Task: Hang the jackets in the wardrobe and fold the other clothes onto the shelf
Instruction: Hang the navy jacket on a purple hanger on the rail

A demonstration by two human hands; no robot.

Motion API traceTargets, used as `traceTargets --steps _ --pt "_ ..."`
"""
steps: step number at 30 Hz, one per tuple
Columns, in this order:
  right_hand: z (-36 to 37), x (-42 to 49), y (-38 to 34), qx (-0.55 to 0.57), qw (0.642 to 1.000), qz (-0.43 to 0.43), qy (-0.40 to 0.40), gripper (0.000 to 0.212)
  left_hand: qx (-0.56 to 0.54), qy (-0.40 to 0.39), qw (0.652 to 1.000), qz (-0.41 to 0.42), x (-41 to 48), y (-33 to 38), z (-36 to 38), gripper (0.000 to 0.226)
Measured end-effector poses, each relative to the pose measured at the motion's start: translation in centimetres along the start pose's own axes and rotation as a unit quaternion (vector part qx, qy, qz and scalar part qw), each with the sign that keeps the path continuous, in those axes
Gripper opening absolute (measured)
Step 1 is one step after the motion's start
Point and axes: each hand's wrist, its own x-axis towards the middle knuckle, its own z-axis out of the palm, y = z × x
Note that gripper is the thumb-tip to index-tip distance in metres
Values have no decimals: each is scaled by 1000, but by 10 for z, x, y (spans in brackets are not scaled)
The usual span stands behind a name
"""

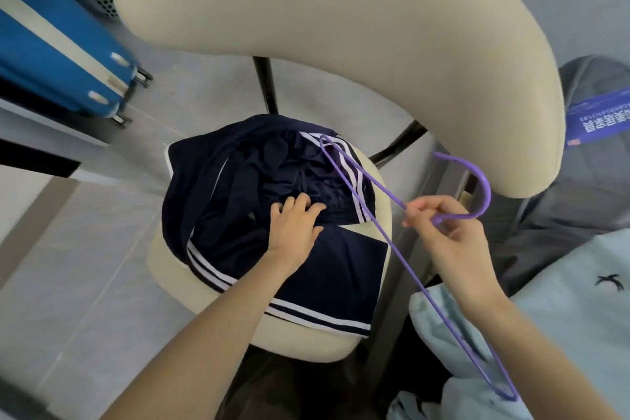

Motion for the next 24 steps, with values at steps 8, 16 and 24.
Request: traceTargets --steps 8,16,24 --pt "-3 -2 -13 7 1000 1 -11 10 -183 72 977 -87 -4 3 -42 25" --pt "-2 -24 -75 0 996 -20 -85 20 -311 198 924 -101 -50 -14 -147 13" --pt "32 -73 -162 -58 978 -143 -138 20 -437 301 842 -97 -128 -22 -263 13"
